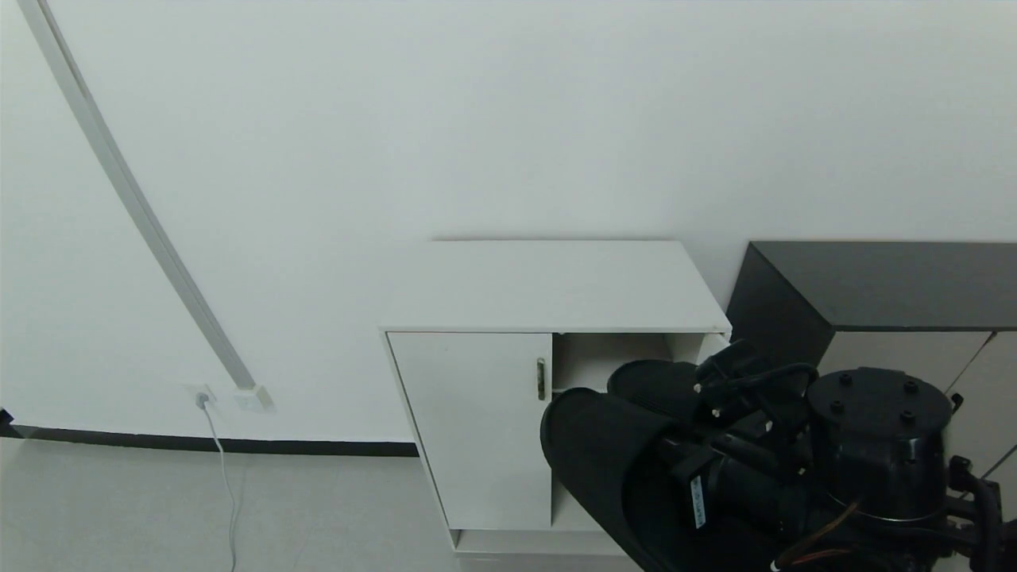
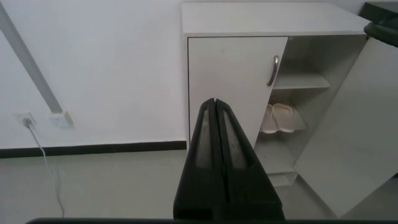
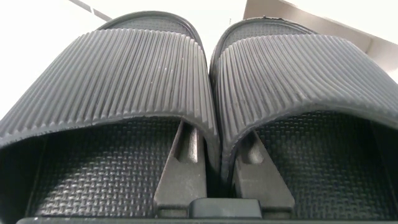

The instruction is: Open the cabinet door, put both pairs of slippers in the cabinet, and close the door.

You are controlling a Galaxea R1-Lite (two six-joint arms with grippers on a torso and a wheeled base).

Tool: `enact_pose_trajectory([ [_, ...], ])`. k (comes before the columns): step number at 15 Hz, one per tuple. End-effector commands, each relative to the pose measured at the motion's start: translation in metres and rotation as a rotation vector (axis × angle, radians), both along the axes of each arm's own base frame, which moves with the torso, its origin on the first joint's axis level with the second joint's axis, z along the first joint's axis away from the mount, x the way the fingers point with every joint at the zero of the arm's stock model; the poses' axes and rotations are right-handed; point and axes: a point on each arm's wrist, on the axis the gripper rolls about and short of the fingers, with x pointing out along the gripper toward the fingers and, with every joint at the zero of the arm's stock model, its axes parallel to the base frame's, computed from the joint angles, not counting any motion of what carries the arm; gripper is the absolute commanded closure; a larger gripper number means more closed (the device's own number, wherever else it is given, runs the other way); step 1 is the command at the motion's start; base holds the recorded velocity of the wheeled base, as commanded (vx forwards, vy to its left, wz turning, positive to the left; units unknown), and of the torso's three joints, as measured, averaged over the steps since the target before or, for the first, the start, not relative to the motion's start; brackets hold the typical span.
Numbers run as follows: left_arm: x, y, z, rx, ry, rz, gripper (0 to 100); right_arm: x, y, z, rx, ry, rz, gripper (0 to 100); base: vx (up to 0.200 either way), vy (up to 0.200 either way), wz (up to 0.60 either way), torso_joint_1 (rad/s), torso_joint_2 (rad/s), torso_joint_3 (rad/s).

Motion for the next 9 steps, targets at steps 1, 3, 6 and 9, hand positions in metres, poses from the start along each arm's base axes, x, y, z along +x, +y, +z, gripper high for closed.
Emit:
enact_pose_trajectory([
  [1,0.0001,0.0,0.0,0.0,0.001,-0.001,100,-0.0002,0.0001,-0.0011,-0.002,0.0,0.0,100,0.0,0.0,0.0,0.0,0.0,0.0],
  [3,0.0001,0.0,0.0,0.0,0.001,0.001,100,0.0001,0.0003,-0.0012,-0.003,-0.002,-0.003,100,0.0,0.0,0.0,0.0,0.0,0.0],
  [6,0.0001,0.0,0.0,0.001,0.001,-0.001,100,0.0006,0.0009,-0.0044,-0.013,0.005,-0.003,100,0.0,0.0,0.0,0.0,0.0,0.0],
  [9,0.0001,0.0,0.0,0.001,0.001,-0.001,100,0.0006,0.0009,-0.0044,-0.013,0.005,-0.003,100,0.0,-0.2,0.0,-0.001,0.0,0.002],
])
